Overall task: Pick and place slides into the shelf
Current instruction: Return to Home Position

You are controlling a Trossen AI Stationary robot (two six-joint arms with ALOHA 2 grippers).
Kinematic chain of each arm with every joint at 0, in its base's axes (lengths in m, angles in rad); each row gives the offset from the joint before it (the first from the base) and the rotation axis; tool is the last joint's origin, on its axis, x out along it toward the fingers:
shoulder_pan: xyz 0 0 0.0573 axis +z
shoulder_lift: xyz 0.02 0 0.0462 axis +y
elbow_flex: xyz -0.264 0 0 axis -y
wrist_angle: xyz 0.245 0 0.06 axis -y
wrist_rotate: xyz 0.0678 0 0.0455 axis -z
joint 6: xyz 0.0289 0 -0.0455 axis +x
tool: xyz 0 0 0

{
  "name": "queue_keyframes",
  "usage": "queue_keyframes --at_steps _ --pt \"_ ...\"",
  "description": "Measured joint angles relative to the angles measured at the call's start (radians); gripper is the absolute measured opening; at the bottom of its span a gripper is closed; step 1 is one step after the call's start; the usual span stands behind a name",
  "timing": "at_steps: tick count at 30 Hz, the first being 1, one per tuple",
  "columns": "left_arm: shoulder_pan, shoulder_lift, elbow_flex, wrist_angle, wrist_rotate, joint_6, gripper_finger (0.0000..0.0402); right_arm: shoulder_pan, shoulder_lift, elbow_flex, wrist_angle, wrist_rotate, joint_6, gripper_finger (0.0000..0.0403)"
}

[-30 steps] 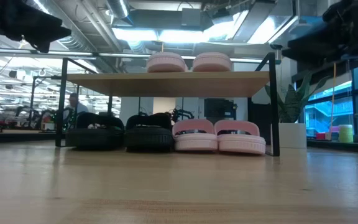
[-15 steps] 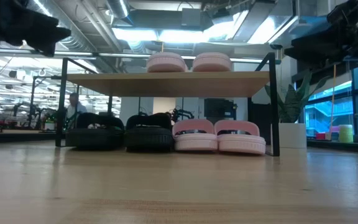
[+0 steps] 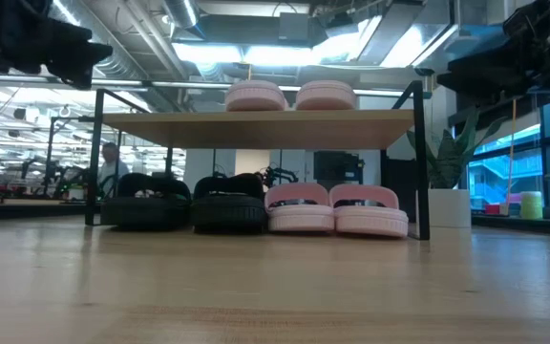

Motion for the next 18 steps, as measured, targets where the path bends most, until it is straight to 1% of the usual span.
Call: queue_keyframes --at_steps 3,6,10,11,18 --pt "0.026 0.0 -0.049 0.056 0.007 0.008 0.0161 0.0 0.0 0.0 -0.001 0.001 0.002 0.021" --pt "0.052 0.0 -0.083 0.075 0.013 -0.006 0.0161 0.0 0.0 0.0 -0.001 0.001 0.002 0.021" --pt "0.076 0.0 -0.112 0.139 0.095 -0.001 0.0161 0.0 0.0 0.0 -0.001 0.001 0.02 0.021" --pt "0.081 0.0 -0.113 0.14 0.101 0.003 0.0161 0.0 0.0 0.0 -0.001 0.001 0.023 0.021" --pt "0.11 0.0 -0.113 0.139 0.094 0.072 0.0161 0.0 0.0 0.0 0.0 0.001 0.052 0.021"
